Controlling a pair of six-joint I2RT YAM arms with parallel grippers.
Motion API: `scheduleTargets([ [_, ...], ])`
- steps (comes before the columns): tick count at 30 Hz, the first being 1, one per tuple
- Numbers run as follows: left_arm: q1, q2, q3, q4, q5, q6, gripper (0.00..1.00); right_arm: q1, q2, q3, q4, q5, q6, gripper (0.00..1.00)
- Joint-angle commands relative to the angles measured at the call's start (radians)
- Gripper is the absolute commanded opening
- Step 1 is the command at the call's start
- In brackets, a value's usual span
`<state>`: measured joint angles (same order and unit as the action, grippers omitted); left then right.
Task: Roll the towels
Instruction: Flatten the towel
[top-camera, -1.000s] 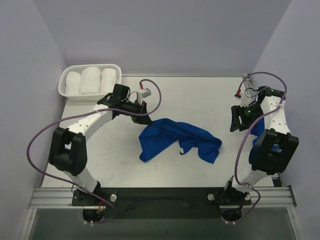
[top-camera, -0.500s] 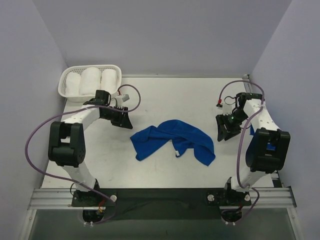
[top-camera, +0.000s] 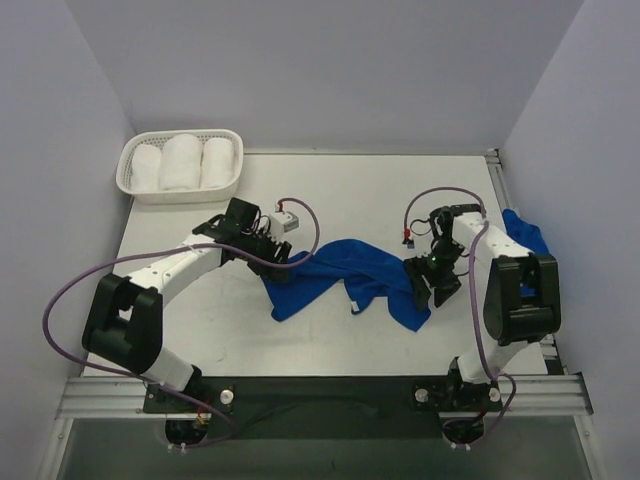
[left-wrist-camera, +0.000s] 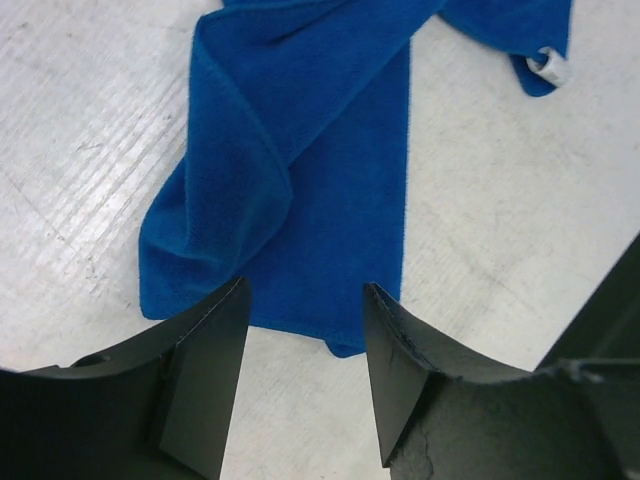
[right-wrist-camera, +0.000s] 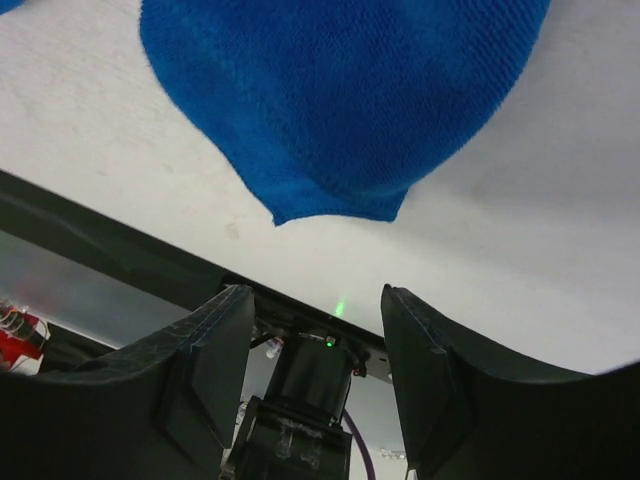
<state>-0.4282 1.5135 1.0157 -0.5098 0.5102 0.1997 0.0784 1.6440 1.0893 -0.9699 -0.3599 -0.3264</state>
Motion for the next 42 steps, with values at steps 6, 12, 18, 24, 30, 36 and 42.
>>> scheduleTargets([
  [6, -0.047, 0.097, -0.005, 0.152, -0.143, -0.042, 0.58, 0.061, 0.12, -0.04, 0.102, 0.168, 0.108, 0.42],
  [12, -0.041, 0.194, 0.026, 0.166, -0.249, -0.056, 0.44, 0.041, 0.157, 0.0, 0.117, 0.259, 0.075, 0.0],
  [18, 0.022, 0.15, 0.035, 0.062, -0.115, -0.057, 0.04, 0.006, 0.082, 0.09, 0.073, 0.305, -0.02, 0.0],
  [24, 0.138, 0.068, 0.004, -0.01, -0.027, -0.048, 0.0, 0.006, 0.054, 0.231, 0.03, 0.314, -0.105, 0.0],
  [30, 0.285, 0.152, 0.05, -0.021, 0.02, -0.083, 0.0, 0.09, 0.251, 0.447, -0.001, 0.289, -0.112, 0.0],
  [36, 0.341, 0.273, 0.145, -0.018, 0.03, -0.151, 0.0, 0.121, 0.375, 0.621, -0.007, 0.277, -0.057, 0.22],
  [42, 0.394, 0.344, 0.192, -0.033, -0.013, -0.143, 0.08, 0.028, 0.301, 0.548, -0.006, 0.225, -0.039, 0.55],
])
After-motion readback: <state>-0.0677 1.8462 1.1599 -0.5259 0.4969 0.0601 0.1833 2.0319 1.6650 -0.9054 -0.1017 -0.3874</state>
